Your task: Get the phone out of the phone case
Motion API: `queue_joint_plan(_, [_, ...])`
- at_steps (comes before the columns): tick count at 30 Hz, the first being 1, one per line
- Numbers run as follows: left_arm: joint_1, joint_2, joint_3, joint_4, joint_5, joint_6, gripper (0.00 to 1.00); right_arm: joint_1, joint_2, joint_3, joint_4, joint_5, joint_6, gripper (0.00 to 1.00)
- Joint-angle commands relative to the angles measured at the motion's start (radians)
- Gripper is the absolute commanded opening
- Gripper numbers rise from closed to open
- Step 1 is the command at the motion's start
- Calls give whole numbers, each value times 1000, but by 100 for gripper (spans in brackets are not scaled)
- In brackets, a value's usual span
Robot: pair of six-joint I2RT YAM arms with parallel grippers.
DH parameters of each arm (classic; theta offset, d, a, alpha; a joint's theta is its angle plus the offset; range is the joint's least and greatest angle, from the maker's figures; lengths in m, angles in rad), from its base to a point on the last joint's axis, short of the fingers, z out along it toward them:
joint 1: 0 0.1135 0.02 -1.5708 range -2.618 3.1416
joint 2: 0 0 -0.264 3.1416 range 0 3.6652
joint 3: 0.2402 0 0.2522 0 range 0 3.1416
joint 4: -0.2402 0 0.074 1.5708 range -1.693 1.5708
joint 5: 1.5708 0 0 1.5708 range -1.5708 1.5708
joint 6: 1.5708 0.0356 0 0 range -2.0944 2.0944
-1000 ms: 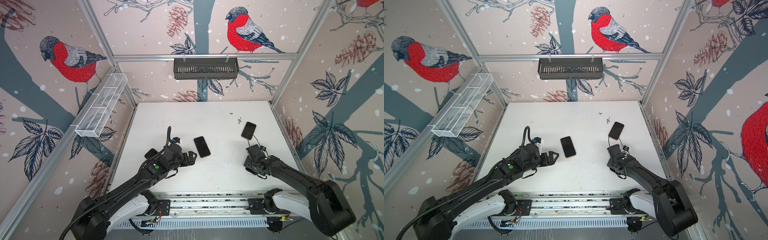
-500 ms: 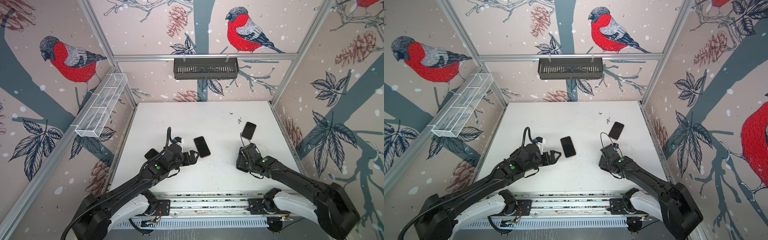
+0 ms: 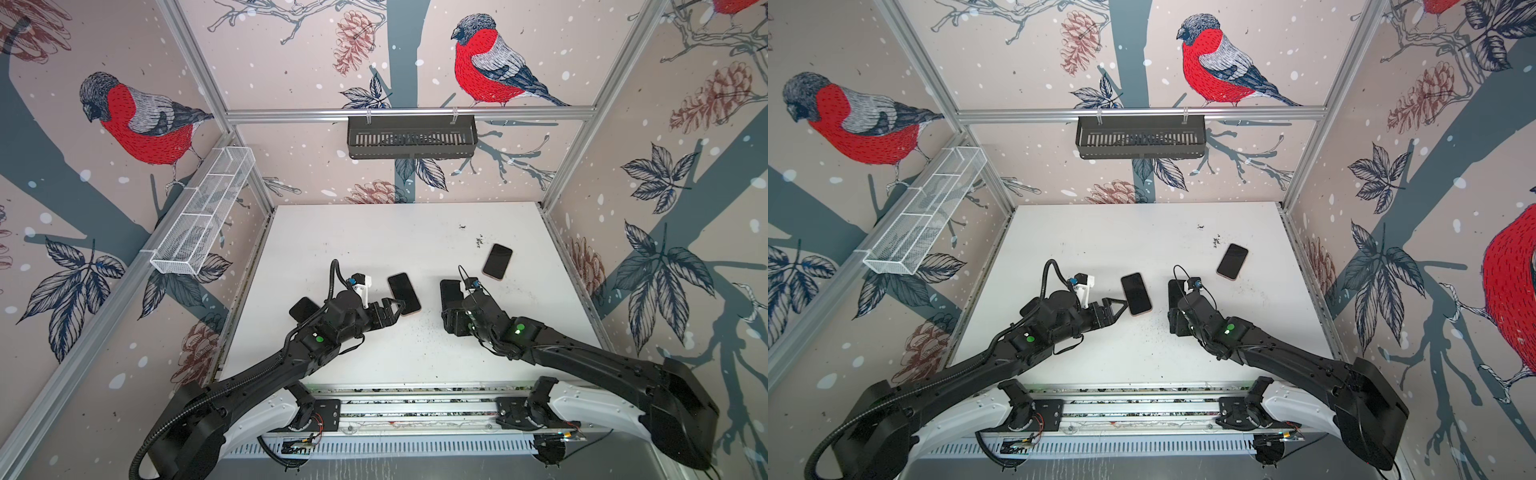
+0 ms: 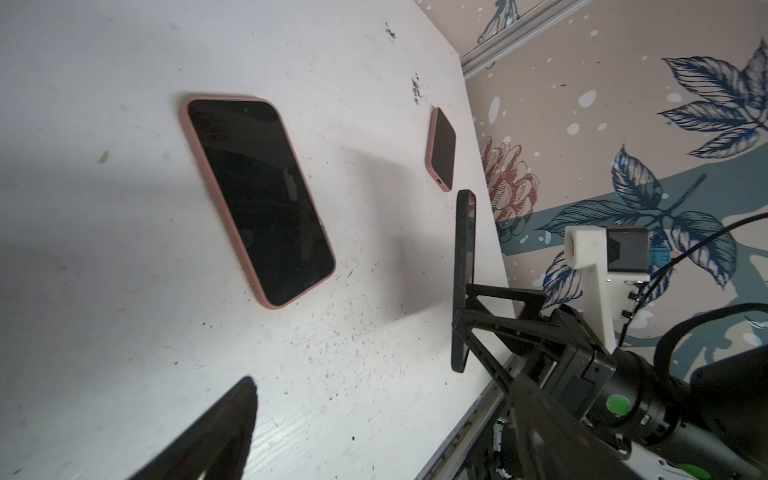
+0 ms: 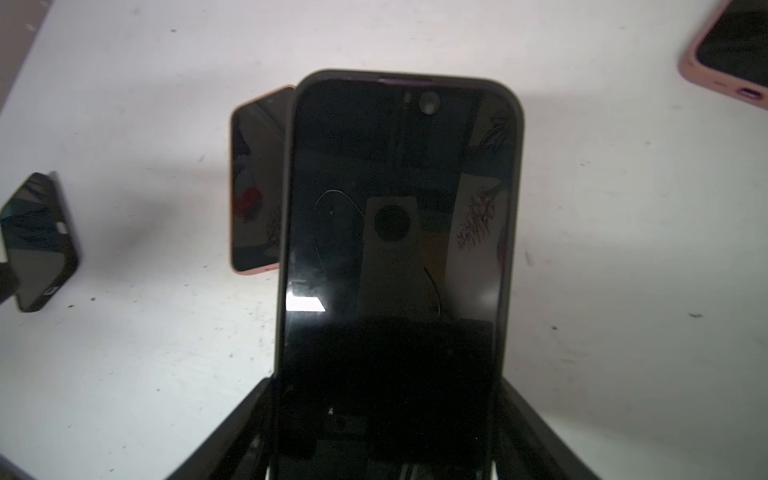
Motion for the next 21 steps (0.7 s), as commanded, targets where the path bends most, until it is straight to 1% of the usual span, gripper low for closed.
queue_joint_plan(1, [0, 22, 2, 190, 55, -25, 90, 33, -13, 7, 116, 30, -72, 34])
queue_joint_plan(4, [-1, 65, 14, 245, 92, -7, 84, 60, -15, 9, 139, 25, -109, 33])
queue_joint_plan(8, [-1, 126, 47, 275, 149, 33, 79, 98, -10, 18, 145, 20, -167, 31])
queue_joint_plan(11, [-1, 176, 106, 200, 181, 86, 75, 130, -10, 21, 146, 28, -214, 31])
queue_joint_plan(15, [-1, 197, 158, 116, 188, 141, 71, 160, 5, 39, 117, 100, -248, 29])
queue_joint_plan(21, [-2, 254, 198, 69, 239, 175, 62, 201, 3, 40, 142, 128, -291, 29])
